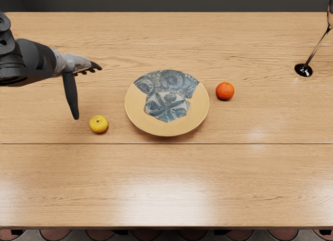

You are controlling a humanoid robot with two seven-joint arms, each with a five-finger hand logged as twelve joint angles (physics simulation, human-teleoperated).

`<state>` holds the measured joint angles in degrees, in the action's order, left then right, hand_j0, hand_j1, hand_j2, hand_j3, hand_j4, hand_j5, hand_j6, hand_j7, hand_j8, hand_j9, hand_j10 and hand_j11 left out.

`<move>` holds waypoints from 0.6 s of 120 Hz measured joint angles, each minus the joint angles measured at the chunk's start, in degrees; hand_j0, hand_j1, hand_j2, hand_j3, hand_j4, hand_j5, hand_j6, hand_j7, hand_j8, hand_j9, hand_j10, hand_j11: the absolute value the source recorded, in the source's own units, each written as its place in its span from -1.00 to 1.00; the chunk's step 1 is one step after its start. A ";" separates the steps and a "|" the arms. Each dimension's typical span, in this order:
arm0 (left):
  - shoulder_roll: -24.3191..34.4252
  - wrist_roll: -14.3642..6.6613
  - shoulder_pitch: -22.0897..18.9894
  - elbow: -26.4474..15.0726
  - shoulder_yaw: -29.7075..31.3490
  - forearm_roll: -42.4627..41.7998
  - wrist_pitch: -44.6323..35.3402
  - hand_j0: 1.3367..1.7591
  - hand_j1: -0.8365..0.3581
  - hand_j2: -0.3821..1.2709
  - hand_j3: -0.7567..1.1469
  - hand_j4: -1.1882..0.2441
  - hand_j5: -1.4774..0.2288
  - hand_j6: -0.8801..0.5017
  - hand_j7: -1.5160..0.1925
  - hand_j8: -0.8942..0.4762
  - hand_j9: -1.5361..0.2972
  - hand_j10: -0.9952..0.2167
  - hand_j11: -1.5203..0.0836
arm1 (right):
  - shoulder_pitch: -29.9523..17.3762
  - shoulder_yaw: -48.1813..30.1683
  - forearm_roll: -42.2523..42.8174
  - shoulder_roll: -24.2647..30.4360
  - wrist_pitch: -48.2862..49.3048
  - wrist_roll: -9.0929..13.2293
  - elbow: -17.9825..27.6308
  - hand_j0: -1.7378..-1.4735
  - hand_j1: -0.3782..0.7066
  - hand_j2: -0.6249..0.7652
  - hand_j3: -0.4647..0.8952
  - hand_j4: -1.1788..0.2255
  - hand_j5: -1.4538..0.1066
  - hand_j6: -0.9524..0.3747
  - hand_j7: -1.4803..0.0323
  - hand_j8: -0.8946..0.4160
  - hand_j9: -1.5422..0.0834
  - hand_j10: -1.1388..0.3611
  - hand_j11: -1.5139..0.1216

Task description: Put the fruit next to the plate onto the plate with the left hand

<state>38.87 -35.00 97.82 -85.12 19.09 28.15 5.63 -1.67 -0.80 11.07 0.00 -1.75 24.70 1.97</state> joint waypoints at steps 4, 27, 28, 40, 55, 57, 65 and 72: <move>-0.60 0.00 0.36 -0.46 0.66 0.01 -1.48 0.52 0.94 -0.53 -0.20 0.62 0.70 0.23 0.74 0.27 0.64 0.60 0.86 | 0.00 0.00 0.00 0.00 0.00 0.00 -0.01 -0.40 -0.95 -0.10 -0.32 0.68 0.86 0.43 0.96 0.36 0.90 0.52 0.85; -2.59 0.00 1.68 -4.41 4.82 0.11 -11.45 0.52 0.93 -0.53 -0.20 0.61 0.69 0.23 0.73 0.26 0.63 0.59 0.85 | 0.00 0.00 0.00 0.00 0.00 0.00 0.02 -0.40 -0.95 -0.10 -0.32 0.68 0.86 0.43 0.96 0.36 0.90 0.52 0.85; -2.86 0.00 1.87 -4.66 5.07 0.10 -11.97 0.52 0.93 -0.53 -0.20 0.61 0.69 0.23 0.73 0.26 0.63 0.59 0.85 | 0.00 0.00 0.00 0.00 0.00 0.00 0.01 -0.40 -0.95 -0.10 -0.32 0.68 0.86 0.43 0.96 0.36 0.90 0.52 0.85; -4.90 0.00 2.20 -6.50 7.81 0.12 -17.13 0.52 0.92 -0.53 -0.20 0.61 0.68 0.22 0.73 0.25 0.63 0.59 0.84 | 0.00 0.00 0.00 0.00 0.00 0.00 -0.01 -0.40 -0.95 -0.10 -0.32 0.68 0.86 0.43 0.96 0.36 0.90 0.52 0.85; -6.77 0.00 2.20 -7.46 9.90 0.02 -20.37 0.52 0.92 -0.53 -0.20 0.61 0.68 0.22 0.73 0.25 0.63 0.59 0.84 | 0.00 0.00 0.00 0.00 -0.01 0.00 0.00 -0.40 -0.95 -0.10 -0.32 0.68 0.86 0.43 0.96 0.36 0.90 0.52 0.85; -7.11 0.00 2.20 -7.54 10.21 0.01 -20.64 0.52 0.92 -0.53 -0.20 0.61 0.68 0.22 0.73 0.25 0.63 0.59 0.84 | 0.00 0.00 0.00 0.00 -0.01 0.00 0.00 -0.40 -0.95 -0.10 -0.32 0.68 0.86 0.43 0.96 0.36 0.90 0.52 0.85; -8.65 0.00 2.13 -7.73 11.48 -0.10 -22.03 0.52 0.92 -0.53 -0.20 0.61 0.68 0.22 0.73 0.25 0.63 0.59 0.84 | 0.00 0.00 0.00 0.00 -0.01 0.00 0.01 -0.40 -0.95 -0.10 -0.32 0.68 0.86 0.43 0.96 0.36 0.90 0.52 0.85; -9.55 0.00 2.03 -7.83 12.25 -0.52 -23.21 0.52 0.92 -0.53 -0.20 0.61 0.68 0.22 0.73 0.25 0.63 0.59 0.84 | 0.00 0.00 0.00 0.00 -0.01 0.00 0.00 -0.40 -0.95 -0.10 -0.32 0.68 0.86 0.43 0.96 0.36 0.90 0.52 0.85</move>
<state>29.32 -35.00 99.85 -92.95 31.35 27.63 -17.59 -1.67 -0.80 11.07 0.00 -1.76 24.70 1.97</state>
